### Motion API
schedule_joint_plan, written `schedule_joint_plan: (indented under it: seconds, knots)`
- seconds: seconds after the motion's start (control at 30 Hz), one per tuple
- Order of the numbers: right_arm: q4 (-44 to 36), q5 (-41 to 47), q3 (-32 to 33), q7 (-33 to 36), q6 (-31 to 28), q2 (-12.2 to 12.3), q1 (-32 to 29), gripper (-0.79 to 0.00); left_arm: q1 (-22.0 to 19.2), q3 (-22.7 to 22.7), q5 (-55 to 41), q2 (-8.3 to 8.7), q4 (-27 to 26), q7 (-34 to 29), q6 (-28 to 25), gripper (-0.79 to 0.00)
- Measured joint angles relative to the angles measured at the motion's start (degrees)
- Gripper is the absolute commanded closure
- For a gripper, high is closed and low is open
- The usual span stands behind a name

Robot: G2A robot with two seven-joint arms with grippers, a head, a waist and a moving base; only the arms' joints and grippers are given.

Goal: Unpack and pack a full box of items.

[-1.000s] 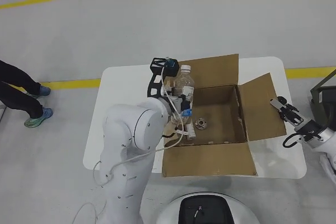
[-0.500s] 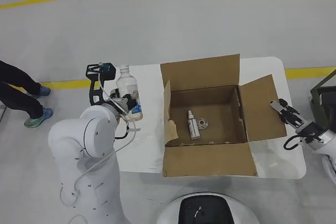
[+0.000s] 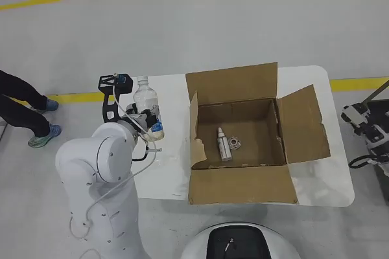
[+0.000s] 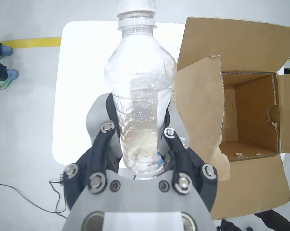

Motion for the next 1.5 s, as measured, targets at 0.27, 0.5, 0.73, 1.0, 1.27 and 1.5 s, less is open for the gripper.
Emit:
schedule_joint_plan:
  seconds: [0.27, 0.5, 0.73, 1.0, 1.27, 1.5]
  knots:
    - [-9.5, -8.7, 0.9, -0.9, -1.2, 0.1, -1.2, 0.0, 3.4, -0.5, 0.7, 0.37, 1.4, 2.3, -1.9, 0.0]
    - [-11.2, -16.9, -4.1, -1.1, -0.3, -0.2, -1.0, 0.0, 8.2, -2.6, 1.4, 1.46, 4.4, 1.1, -9.0, 0.0]
    - [-11.3, -25.8, -7.3, 2.2, 1.4, 0.0, 0.6, 0.0, 12.2, -4.0, 1.4, 2.25, 11.6, 5.5, -11.7, 0.0]
    - [-11.7, -31.6, -9.3, 4.6, 1.5, 0.2, 2.0, 0.0, 12.6, -4.0, 1.3, 2.36, 13.6, 6.2, -11.6, 0.0]
    - [-11.8, -31.6, -9.3, 4.5, 1.6, 0.2, 1.9, 0.0, 12.7, -3.9, 1.3, 2.36, 13.7, 6.3, -11.7, 0.0]
    - [-15.8, -37.1, -13.8, 8.8, 9.8, 0.0, 4.9, 0.0, 13.0, -2.1, 4.1, 2.87, 20.5, 10.6, -13.0, 0.0]
